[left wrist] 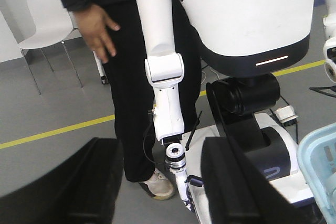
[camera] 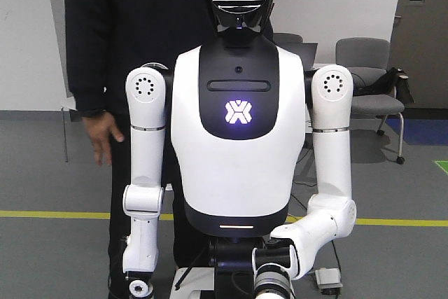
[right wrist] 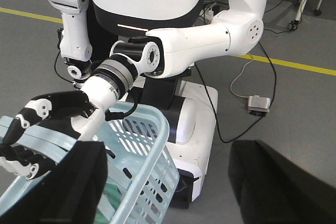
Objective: Pick snacks and fruit into basket
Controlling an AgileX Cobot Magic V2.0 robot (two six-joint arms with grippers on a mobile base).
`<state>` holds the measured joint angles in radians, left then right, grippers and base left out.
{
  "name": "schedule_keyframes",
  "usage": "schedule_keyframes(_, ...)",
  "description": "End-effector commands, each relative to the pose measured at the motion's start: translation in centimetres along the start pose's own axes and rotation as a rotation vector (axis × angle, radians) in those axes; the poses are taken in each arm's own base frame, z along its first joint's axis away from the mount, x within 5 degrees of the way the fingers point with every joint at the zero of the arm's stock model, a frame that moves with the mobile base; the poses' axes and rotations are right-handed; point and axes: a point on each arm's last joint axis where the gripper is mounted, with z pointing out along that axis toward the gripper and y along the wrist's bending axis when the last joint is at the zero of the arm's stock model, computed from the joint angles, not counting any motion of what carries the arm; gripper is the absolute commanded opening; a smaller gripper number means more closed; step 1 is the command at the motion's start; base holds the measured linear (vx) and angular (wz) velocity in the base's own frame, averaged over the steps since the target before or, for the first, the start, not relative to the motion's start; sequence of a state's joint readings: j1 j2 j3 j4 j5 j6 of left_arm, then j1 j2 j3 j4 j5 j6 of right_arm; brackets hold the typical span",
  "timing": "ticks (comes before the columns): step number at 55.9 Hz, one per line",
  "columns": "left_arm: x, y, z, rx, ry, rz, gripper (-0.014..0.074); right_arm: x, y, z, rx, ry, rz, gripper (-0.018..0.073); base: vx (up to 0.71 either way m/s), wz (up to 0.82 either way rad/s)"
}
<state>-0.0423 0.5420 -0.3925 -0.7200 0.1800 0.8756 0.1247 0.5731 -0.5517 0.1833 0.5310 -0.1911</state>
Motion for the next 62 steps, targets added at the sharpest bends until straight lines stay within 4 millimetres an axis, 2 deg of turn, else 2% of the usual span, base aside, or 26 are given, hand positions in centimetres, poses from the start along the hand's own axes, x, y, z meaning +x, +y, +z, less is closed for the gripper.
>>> schedule_keyframes(1, -1.36, 0.55, -0.18, -0.046, -0.065, -0.02, 0.0437, -1.46, -0.15, -0.46, 0.017, -0.094, -0.004, 0.0536, -0.04, -0.03)
schedule_keyframes(25, -1.36, 0.55, -0.18, -0.046, -0.065, -0.02, 0.0437, -1.46, -0.15, -0.46, 0.017, -0.094, -0.004, 0.0536, -0.15, 0.0)
schedule_keyframes(62, -1.36, 0.55, -0.18, -0.046, -0.065, -0.02, 0.0437, -1.46, -0.15, -0.46, 0.017, -0.094, -0.004, 0.0536, -0.34, -0.02)
